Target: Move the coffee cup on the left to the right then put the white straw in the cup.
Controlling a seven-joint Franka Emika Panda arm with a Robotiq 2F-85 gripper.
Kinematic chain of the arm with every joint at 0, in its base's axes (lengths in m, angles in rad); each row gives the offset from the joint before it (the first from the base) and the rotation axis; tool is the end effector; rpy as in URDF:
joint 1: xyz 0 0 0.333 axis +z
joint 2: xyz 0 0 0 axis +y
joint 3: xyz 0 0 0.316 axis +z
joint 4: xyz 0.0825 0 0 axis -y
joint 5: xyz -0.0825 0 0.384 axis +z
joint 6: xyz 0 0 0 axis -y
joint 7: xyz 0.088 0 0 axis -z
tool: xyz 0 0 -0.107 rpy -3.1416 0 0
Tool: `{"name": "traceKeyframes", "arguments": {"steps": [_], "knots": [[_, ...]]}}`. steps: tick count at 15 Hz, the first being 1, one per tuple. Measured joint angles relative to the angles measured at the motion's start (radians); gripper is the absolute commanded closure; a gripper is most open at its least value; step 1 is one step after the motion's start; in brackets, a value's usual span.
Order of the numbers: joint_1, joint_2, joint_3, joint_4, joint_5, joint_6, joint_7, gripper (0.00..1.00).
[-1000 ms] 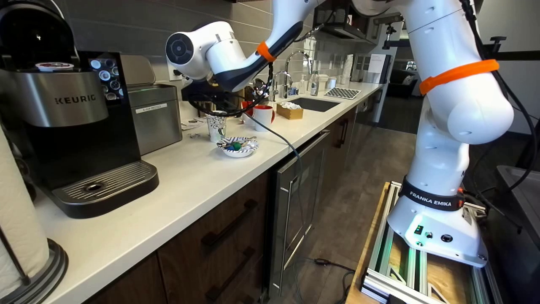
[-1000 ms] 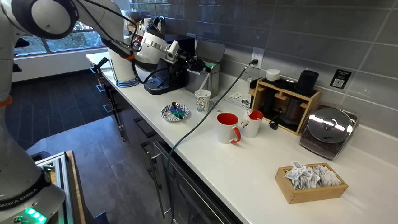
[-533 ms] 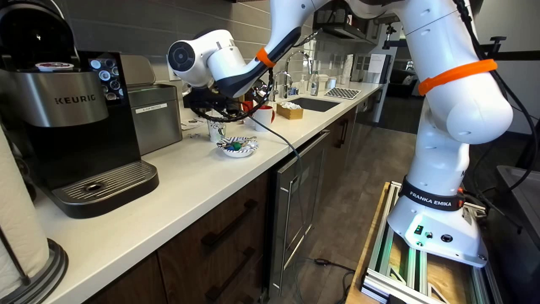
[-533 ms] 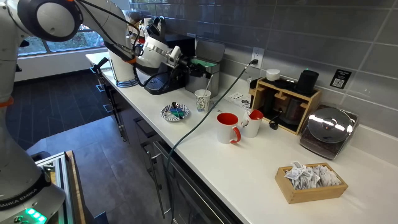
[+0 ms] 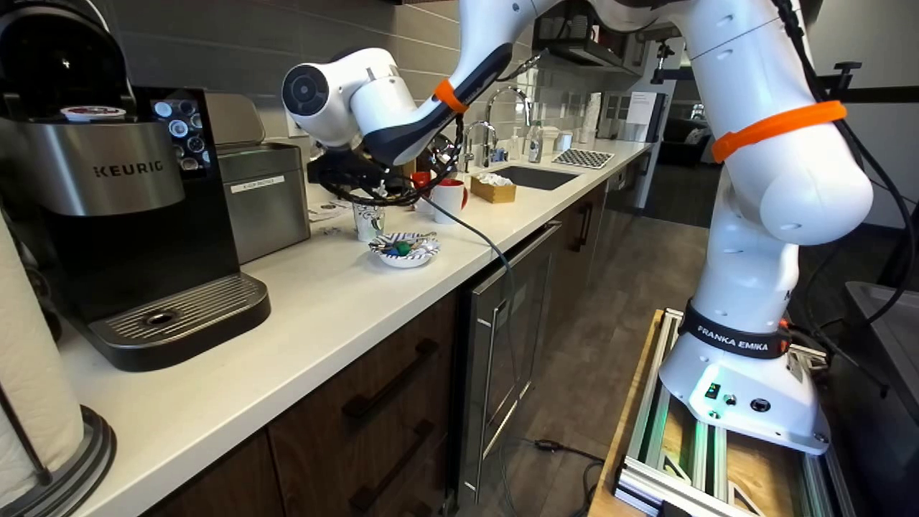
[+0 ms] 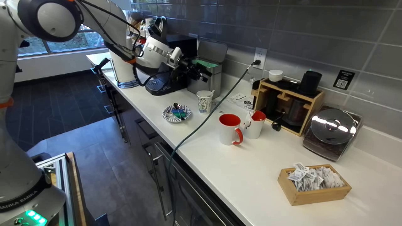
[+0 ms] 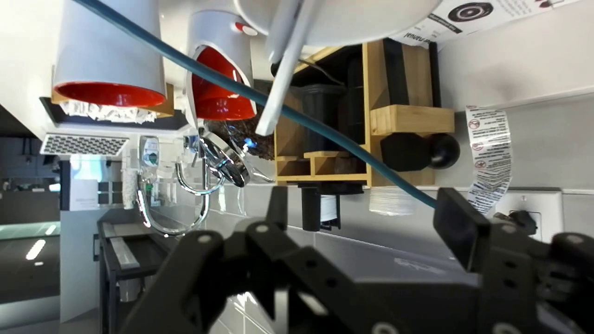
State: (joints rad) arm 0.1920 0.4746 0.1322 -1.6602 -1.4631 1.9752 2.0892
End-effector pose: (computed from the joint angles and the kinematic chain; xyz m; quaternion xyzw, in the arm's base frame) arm 0.6739 0.1468 0.3678 0.7201 -0.3938 0.5127 0.2518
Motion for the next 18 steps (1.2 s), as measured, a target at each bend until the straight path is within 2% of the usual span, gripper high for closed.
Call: {"name": "traceKeyframes", "arguments": {"steps": [3, 7, 13, 18], "knots": [[-0.009, -0.051, 0.007, -0.010, 0.085, 0.056, 0.037, 0.00], [-0.027, -0.216, 0.010, -0.110, 0.166, 0.226, 0.067, 0.00], [-0.033, -0.473, 0.021, -0.362, 0.292, 0.592, 0.041, 0.00], [0.010, -0.666, 0.038, -0.642, 0.435, 0.880, 0.051, 0.00]]}}
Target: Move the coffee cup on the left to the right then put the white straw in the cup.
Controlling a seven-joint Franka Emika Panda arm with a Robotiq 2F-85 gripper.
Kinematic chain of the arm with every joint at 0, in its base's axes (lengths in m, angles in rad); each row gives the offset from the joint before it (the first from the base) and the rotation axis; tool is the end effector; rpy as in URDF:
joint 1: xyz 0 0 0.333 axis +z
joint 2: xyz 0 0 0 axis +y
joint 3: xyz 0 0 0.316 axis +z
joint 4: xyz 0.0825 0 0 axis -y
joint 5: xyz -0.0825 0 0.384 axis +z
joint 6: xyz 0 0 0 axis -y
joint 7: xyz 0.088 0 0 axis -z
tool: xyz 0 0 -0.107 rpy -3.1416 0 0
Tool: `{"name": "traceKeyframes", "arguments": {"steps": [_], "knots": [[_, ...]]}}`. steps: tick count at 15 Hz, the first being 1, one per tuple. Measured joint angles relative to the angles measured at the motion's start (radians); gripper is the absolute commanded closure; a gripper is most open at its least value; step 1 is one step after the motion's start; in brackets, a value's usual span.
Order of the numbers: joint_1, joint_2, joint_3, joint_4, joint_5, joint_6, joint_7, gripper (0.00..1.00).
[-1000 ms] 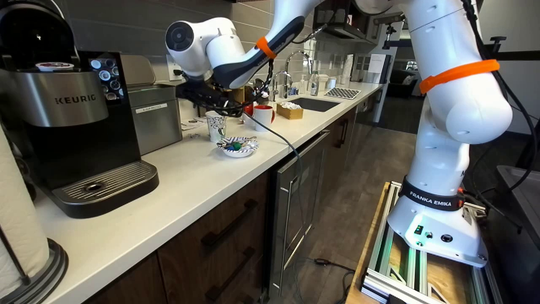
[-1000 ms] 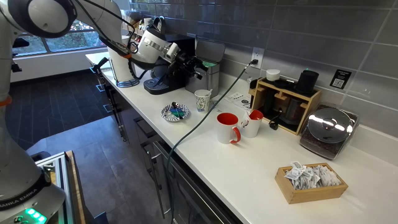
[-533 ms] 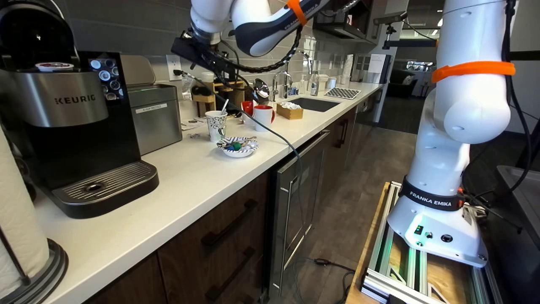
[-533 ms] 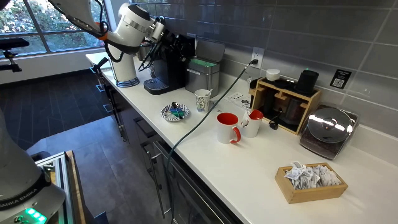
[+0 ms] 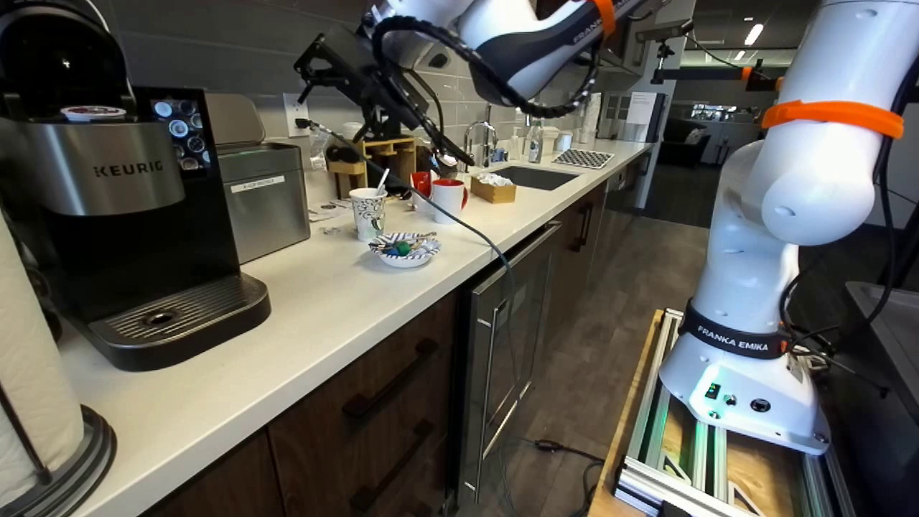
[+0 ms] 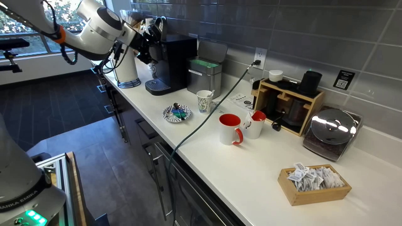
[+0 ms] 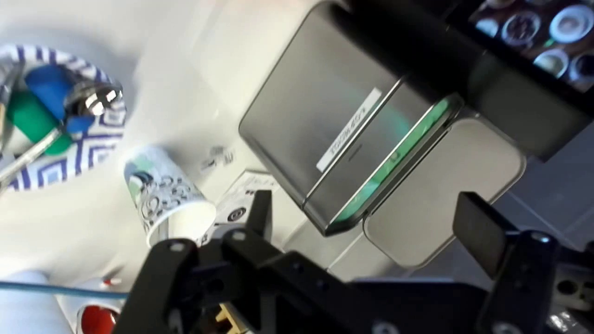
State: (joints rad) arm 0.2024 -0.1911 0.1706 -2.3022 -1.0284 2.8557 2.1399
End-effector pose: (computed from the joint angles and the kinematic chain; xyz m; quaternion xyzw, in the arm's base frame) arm 0.4633 0.2349 0.4876 -0.8161 0.3743 -0.3939 0.1966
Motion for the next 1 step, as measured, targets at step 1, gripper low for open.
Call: {"name": "traceKeyframes", "arguments": {"steps": [1], "knots": [[0.007, -0.040, -0.003, -0.059, 0.019, 0.057, 0.021, 0.00]]}}
